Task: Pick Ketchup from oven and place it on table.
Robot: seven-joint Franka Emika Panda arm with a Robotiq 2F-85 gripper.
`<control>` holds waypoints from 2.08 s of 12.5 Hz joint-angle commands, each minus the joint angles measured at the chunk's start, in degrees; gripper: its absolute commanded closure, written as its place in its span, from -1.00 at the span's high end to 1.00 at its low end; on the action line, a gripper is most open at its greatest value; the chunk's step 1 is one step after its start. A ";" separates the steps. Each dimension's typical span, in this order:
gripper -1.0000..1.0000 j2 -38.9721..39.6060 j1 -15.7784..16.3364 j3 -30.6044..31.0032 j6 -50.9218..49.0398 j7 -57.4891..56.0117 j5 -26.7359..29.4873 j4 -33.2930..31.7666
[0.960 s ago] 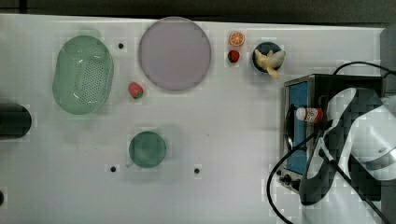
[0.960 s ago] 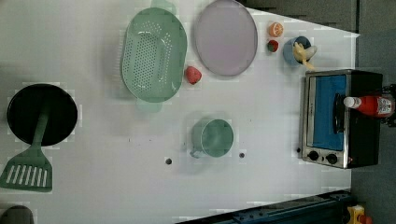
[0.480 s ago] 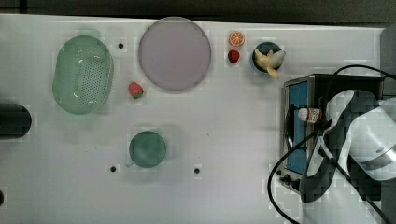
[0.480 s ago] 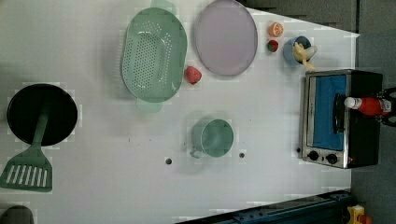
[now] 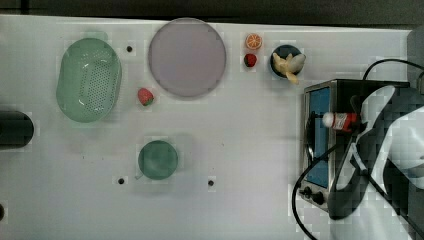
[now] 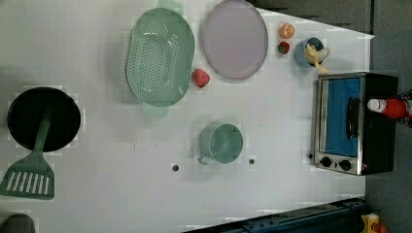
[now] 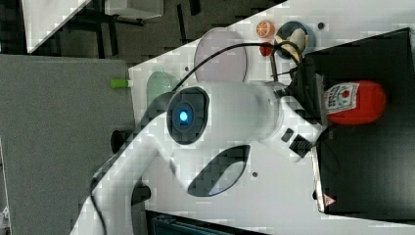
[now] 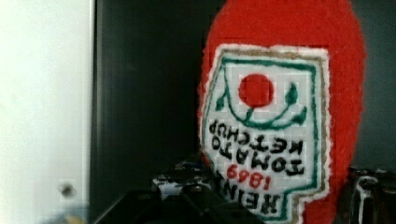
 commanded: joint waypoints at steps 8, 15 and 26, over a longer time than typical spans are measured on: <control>0.26 -13.36 12.15 9.71 -20.92 1.31 -2.78 14.71; 0.26 -13.61 18.16 18.73 -23.69 1.41 -8.88 6.05; 0.27 -8.65 19.52 20.64 16.13 1.97 -10.87 -28.56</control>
